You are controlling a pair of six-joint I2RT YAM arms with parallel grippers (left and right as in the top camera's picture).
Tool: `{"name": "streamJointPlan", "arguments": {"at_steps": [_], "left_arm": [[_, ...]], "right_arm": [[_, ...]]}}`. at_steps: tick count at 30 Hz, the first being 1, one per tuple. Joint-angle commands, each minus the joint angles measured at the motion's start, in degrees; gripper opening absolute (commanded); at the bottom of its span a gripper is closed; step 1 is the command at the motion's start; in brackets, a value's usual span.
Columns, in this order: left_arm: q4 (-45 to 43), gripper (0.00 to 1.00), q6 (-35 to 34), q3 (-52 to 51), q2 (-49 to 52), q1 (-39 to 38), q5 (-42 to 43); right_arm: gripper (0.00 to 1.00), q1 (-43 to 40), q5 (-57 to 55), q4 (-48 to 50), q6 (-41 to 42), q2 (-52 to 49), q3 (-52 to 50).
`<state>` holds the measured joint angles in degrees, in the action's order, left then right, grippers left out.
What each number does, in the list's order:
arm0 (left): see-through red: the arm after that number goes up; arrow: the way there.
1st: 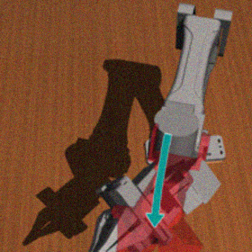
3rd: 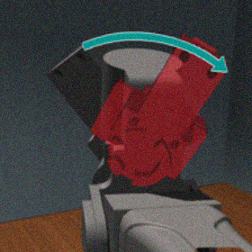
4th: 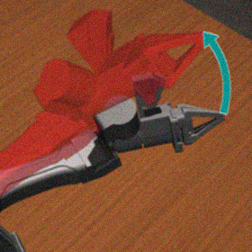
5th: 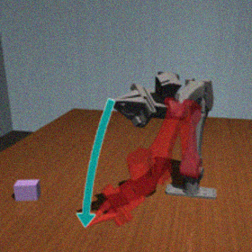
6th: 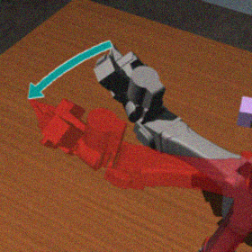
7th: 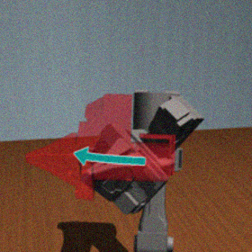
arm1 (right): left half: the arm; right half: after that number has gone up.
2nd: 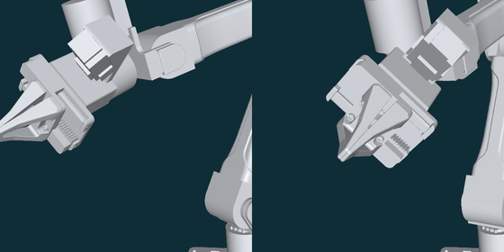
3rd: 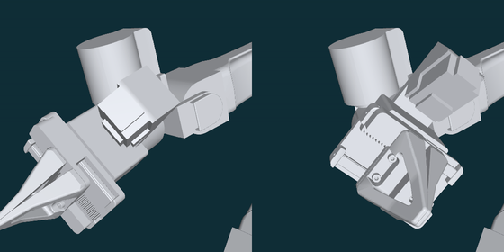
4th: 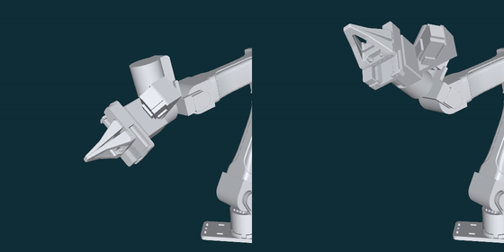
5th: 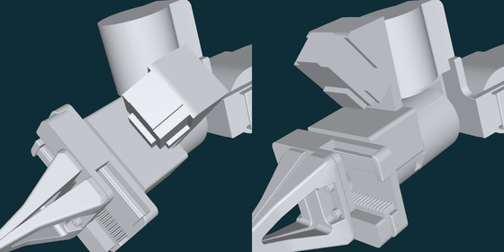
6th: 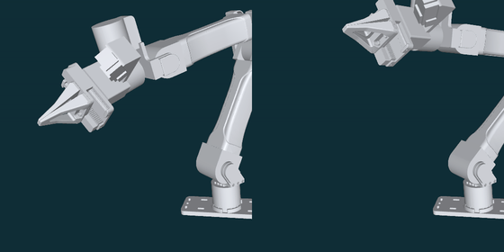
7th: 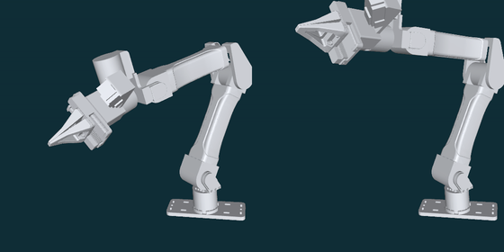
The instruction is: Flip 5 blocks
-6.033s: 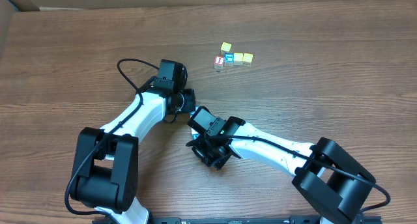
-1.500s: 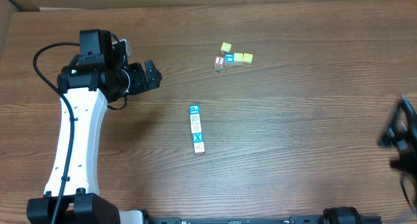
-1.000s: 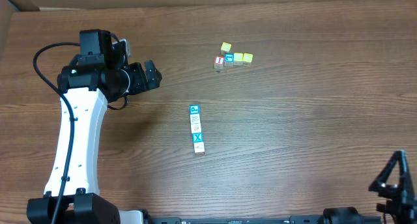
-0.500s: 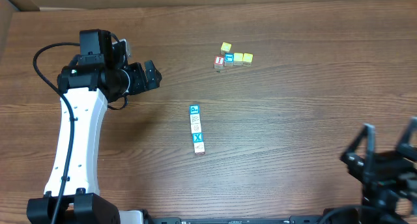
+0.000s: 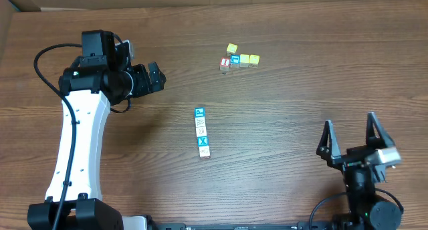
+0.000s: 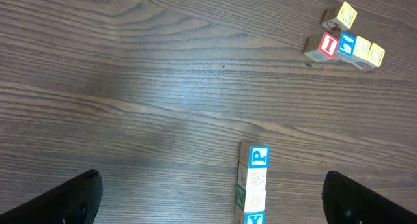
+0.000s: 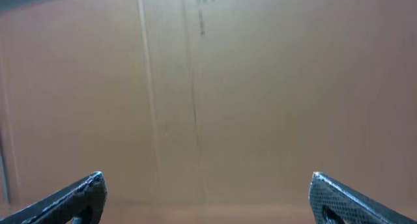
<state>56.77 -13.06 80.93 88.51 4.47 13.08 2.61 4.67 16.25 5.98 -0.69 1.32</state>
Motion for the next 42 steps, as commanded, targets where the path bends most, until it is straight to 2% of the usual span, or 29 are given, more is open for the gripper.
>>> {"name": "streamJointPlan", "arguments": {"at_steps": [1,9,14,42], "left_arm": [[-0.1,1.00,1.3,0.3,0.3,-0.3,-0.2],[-0.1,1.00,1.3,0.3,0.3,-0.3,-0.2],[-0.1,1.00,1.3,0.3,0.3,-0.3,-0.2],[-0.1,1.00,1.3,0.3,0.3,-0.3,-0.2]], "right_arm": [[1.00,-0.4,0.6,-4.0,-0.5,0.5,-0.9],[1.00,-0.4,0.5,-21.0,-5.4,0.5,-0.9],[1.00,-0.4,0.3,-20.7,-9.2,0.5,-0.9],[1.00,-0.4,0.4,-20.7,-9.2,0.5,-0.9]]}}
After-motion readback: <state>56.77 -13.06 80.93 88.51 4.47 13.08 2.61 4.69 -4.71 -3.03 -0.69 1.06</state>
